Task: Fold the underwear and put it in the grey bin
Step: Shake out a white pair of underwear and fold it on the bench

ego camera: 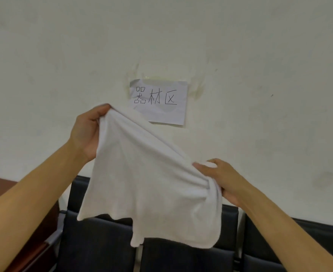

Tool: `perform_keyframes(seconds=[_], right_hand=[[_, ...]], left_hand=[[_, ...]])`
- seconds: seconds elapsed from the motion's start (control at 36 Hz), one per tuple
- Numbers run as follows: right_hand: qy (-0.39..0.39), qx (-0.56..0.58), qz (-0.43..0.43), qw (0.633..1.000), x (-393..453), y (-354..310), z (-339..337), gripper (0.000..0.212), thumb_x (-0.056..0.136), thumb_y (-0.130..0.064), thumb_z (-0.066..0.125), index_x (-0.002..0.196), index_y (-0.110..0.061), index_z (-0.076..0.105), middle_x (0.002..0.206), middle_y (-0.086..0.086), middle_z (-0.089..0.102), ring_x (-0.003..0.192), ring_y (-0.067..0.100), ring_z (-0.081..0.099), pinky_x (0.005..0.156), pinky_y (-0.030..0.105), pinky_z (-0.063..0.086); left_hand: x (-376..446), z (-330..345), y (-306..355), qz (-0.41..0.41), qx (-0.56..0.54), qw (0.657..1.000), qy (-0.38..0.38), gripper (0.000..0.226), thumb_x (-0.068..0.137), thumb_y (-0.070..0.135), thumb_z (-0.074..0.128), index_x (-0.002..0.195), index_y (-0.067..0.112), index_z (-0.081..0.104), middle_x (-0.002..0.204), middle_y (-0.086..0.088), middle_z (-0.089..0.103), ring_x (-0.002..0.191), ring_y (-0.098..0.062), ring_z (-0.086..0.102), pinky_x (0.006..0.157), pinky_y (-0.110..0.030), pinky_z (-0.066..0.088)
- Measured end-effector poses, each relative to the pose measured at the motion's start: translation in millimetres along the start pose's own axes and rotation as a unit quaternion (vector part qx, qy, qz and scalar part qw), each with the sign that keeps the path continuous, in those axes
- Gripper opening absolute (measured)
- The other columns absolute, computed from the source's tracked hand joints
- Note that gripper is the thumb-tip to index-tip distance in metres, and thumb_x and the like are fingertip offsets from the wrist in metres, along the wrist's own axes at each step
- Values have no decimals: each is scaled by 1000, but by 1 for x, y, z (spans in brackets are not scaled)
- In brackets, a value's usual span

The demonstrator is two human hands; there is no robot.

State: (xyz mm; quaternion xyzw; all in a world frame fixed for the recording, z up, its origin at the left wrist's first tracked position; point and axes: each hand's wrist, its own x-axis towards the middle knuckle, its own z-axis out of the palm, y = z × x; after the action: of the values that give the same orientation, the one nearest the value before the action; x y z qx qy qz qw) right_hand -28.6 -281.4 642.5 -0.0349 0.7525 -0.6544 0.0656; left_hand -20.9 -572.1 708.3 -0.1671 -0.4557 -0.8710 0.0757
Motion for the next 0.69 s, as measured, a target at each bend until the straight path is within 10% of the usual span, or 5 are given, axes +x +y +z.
perform_keyframes(seconds=[0.25,0.42,0.58,0.69], right_hand=[[114,-87,3,990,29,25,15,12,85,-21,51,79,-11,48,80,12,53,71,24,53,63,33,47],[145,26,69,987,40,41,13,28,84,6,37,60,-9,39,62,11,41,57,23,40,54,33,33],[26,259,50,964,35,38,9,22,57,5,47,46,-13,39,61,7,48,57,25,49,60,31,41],[-24,222,42,974,34,38,-6,15,83,-8,64,69,-5,67,70,12,64,59,23,62,57,31,51]], left_hand=[[-5,-17,6,-4,12,1000,-15,38,94,21,40,84,7,75,96,-8,71,91,-21,69,80,-33,57],[-6,-36,21,18,14,1000,6,44,97,21,38,79,10,77,92,-6,72,90,-19,69,79,-31,57],[-5,-57,14,30,69,995,71,40,92,10,45,68,12,77,90,-6,72,88,-19,69,83,-31,56],[-5,-75,4,13,109,986,123,32,87,3,52,70,14,76,85,-2,71,85,-16,68,82,-29,53]])
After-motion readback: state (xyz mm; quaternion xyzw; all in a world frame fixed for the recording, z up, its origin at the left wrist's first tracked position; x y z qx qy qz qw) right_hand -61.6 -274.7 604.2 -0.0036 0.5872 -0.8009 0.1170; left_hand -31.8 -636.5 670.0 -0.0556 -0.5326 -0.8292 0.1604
